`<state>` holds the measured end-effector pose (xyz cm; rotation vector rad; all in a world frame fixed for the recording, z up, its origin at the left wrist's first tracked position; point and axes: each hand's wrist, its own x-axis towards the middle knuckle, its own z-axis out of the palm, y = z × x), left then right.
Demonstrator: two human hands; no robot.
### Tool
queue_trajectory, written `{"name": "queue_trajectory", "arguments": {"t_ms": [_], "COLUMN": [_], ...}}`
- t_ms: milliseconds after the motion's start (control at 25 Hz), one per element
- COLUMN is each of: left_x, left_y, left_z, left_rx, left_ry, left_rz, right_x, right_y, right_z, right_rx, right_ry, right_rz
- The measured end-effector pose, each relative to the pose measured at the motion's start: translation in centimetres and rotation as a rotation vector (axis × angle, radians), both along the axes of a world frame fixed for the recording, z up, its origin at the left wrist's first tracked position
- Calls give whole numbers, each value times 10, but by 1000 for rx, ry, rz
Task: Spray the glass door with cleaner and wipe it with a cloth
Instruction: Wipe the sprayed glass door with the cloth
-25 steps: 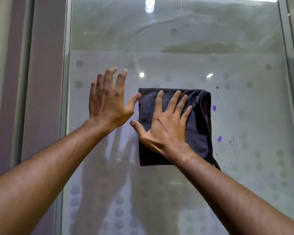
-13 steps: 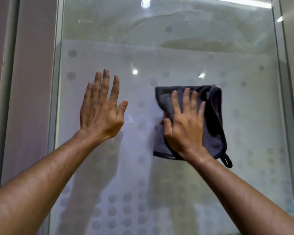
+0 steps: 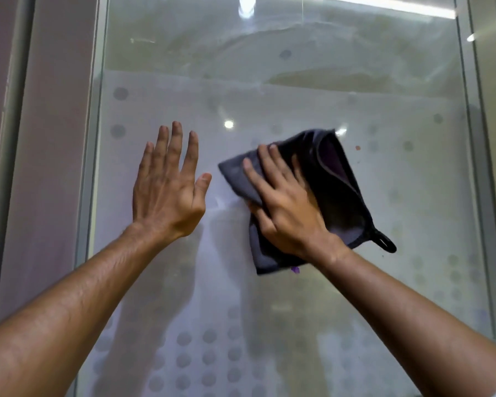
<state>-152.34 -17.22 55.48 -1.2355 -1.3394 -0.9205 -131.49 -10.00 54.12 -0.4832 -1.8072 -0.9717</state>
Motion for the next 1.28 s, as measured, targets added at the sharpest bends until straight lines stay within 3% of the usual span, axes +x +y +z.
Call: {"name": "queue_trajectory", "arguments": {"t_ms": [120,280,360,480,680,760,880,960,1160,1280], "left_x": [1,3,3,1,2,5,9,11,10,10], "left_y": [-1,-2,0,2,1,0,0,2,3,3], "left_z": [-2,-7,-8,-7,-8,-12,-18,-19,-19,-19], "left_rx": [-4,-11,-3,-1,0,-18,-21,-12,-3,6], "left_ry": [-12,-10,-4,5,-1,5,4,1,7,6], "left_rz": [-12,3,16,23,-2,-4,24,28,13,17], "right_x": [40,54,38,11,26,50,51,27,19,38], "right_y": [14,22,15,3,6,15,18,9,10,17], "right_z": [-27,-1,22,28,-48,-61,-42,-27,-47,-42], "right_rx": [-76,-152,-201,-170,-126,-176,-151,-177,-85,-91], "right_ry": [-53,358,465,334,-113,-62,267,378,142,298], "right_rz": [41,-33,4,68,100,69,12,21,130,-27]}}
